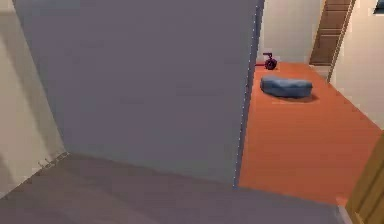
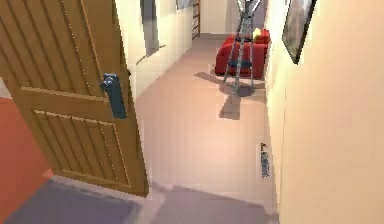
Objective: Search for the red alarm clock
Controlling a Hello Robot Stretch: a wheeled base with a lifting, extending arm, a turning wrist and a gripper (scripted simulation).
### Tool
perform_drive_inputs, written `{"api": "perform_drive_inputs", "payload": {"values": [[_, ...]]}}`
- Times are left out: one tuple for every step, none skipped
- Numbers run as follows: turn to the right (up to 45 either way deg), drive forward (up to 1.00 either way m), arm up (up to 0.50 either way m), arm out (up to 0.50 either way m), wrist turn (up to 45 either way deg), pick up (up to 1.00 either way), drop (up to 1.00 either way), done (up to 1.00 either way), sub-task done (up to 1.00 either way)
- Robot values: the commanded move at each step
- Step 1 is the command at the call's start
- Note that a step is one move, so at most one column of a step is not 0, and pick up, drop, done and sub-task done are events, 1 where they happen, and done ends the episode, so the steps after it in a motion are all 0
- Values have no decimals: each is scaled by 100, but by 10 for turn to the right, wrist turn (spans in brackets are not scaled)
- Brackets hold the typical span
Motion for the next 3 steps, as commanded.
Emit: {"api": "perform_drive_inputs", "payload": {"values": [[450, 0, 0, 0, 0, 0, 0, 0, 0], [450, 0, 0, 0, 0, 0, 0, 0, 0], [60, 0, 0, 0, 0, 0, 0, 0, 0]]}}
